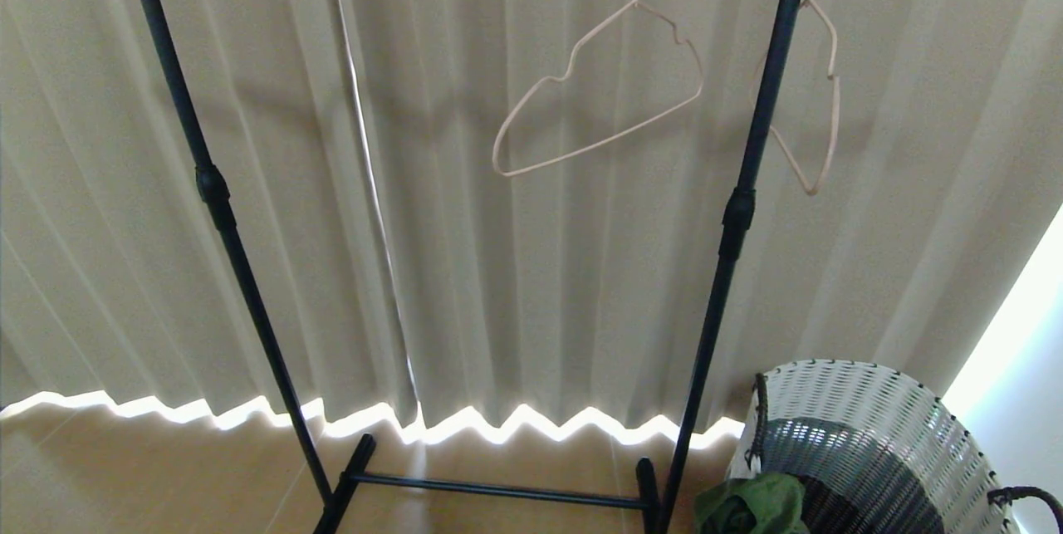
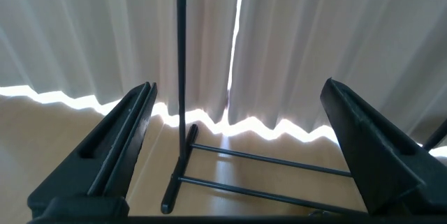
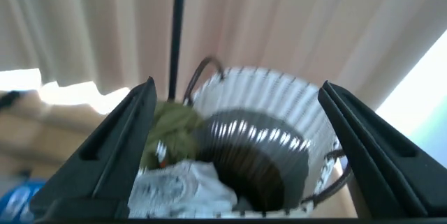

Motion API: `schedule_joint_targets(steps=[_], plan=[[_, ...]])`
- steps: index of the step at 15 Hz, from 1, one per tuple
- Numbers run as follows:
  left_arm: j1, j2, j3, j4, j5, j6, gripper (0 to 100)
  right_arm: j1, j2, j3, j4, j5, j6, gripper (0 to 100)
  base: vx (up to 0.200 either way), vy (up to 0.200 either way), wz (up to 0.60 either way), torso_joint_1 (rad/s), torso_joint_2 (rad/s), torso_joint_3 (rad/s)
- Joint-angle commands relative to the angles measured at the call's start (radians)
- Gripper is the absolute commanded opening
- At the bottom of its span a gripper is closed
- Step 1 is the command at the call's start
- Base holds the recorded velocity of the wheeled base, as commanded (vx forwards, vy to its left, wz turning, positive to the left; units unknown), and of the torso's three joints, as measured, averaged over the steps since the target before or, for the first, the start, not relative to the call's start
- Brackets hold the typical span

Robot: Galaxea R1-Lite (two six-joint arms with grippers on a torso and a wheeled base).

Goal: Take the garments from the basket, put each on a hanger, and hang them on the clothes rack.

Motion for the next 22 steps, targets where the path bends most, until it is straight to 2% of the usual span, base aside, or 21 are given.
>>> schedule_joint_targets(steps=[1, 2, 4, 6, 7, 8, 10, 13, 19, 22], plan=[[0.001, 0.001, 0.000, 0.000, 0.000, -0.001, 100, 0.052, 0.277, -0.097, 0.050, -0.004, -0.033, 100, 0.000, 0.000, 0.00, 0.000, 0.00, 0.000], [0.001, 0.001, 0.001, 0.000, 0.001, -0.001, 100, 0.050, 0.435, -0.105, 0.046, -0.006, -0.038, 100, 0.000, 0.000, 0.00, 0.000, 0.00, 0.000], [0.001, 0.001, 0.001, 0.000, 0.001, -0.002, 100, 0.050, 0.646, -0.113, 0.038, -0.006, -0.064, 100, 0.000, 0.000, 0.00, 0.000, 0.00, 0.000], [0.001, 0.001, 0.001, 0.000, 0.001, -0.002, 100, 0.045, 0.824, -0.116, -0.017, -0.006, -0.093, 100, 0.000, 0.000, 0.00, 0.000, 0.00, 0.000], [-0.001, 0.001, 0.001, 0.000, 0.001, -0.002, 100, 0.045, 0.837, -0.114, -0.023, -0.006, -0.095, 100, 0.000, 0.000, 0.00, 0.000, 0.00, 0.000], [0.001, 0.003, 0.001, -0.002, 0.000, -0.001, 100, 0.042, 0.952, -0.113, -0.071, -0.032, -0.133, 100, 0.000, 0.000, 0.00, 0.000, 0.00, 0.000], [0.001, 0.003, 0.003, -0.005, 0.000, -0.001, 100, 0.042, 0.989, -0.116, -0.086, -0.070, -0.159, 100, 0.000, 0.000, 0.00, 0.000, 0.00, 0.000], [0.001, 0.003, 0.006, -0.008, 0.001, -0.001, 100, 0.042, 0.999, -0.106, -0.077, -0.072, -0.240, 100, 0.000, 0.000, 0.00, 0.000, 0.00, 0.000], [0.001, 0.003, 0.006, -0.014, 0.000, -0.001, 100, 0.058, 1.116, -0.082, -0.080, -0.032, -0.243, 100, 0.000, 0.000, 0.00, 0.000, 0.00, 0.000], [0.001, 0.003, 0.006, -0.014, 0.000, -0.001, 100, 0.076, 1.189, -0.063, -0.078, -0.038, -0.247, 100, 0.000, 0.000, 0.00, 0.000, 0.00, 0.000]])
